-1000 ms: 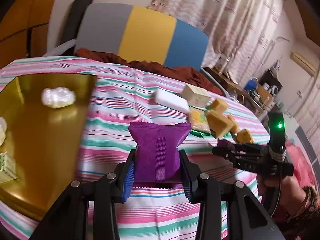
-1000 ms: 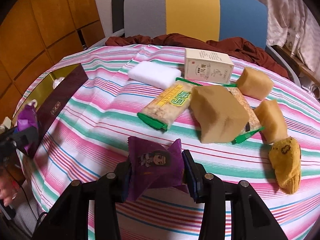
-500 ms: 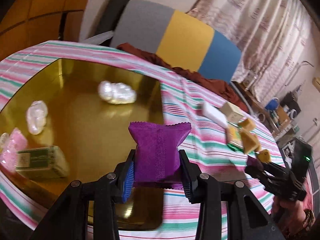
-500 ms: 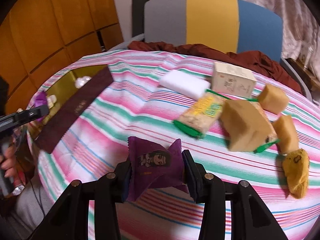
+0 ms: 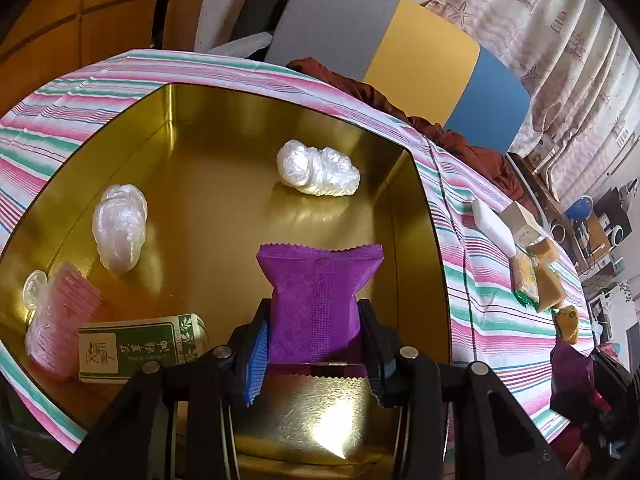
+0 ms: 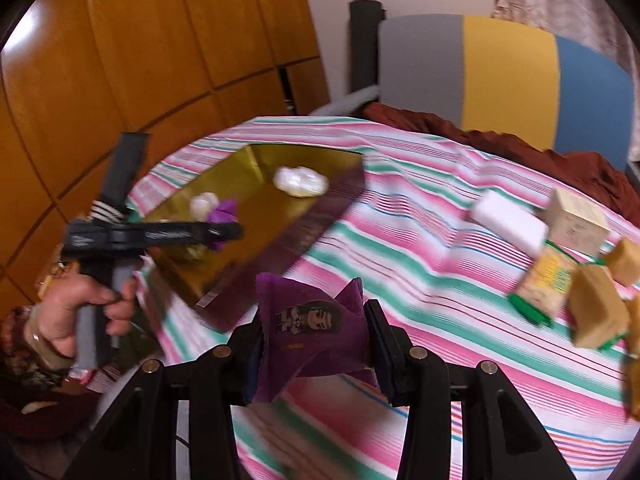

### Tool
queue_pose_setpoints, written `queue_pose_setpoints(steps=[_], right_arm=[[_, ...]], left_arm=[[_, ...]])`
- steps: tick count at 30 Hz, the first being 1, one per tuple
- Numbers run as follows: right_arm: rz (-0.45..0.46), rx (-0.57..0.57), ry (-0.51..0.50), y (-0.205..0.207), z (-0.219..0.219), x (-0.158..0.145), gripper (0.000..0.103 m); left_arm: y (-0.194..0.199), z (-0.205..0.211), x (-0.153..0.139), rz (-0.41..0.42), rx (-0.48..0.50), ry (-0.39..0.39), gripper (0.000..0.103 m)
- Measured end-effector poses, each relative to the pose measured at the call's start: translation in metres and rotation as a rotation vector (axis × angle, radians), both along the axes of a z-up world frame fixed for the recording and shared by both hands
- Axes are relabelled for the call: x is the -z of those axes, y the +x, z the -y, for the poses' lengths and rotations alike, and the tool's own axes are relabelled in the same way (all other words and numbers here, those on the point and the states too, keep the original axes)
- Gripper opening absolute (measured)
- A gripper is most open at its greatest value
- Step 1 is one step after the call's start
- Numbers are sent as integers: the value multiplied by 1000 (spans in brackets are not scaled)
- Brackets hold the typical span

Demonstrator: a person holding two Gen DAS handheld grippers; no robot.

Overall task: Organize objects
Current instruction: 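Carry the purple packet into the gold tray with left while right carries its packet, then open both grippers over the gold tray to drop the purple packets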

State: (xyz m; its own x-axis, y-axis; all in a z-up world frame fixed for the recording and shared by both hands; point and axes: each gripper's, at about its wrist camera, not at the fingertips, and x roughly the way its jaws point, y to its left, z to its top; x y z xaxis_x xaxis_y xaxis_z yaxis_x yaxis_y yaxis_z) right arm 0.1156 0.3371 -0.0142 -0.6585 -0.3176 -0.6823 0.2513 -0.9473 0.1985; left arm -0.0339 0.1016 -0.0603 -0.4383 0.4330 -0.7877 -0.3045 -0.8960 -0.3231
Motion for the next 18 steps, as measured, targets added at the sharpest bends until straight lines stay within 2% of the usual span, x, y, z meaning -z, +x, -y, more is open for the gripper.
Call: queue_pose_setpoints(steps=[7,12,18], right_arm=[[-15,-60,-33,-9,43,-7,45],[-12,-87,-41,-19,62,-7,45],[5,-113,-53,-30,83,-3,45]], left_arm=[[-2,12,-10,-5,-37,19,56],[-7,38,-31,-38,-125,104,56],[-8,64,-59,-113,-220,129,59]])
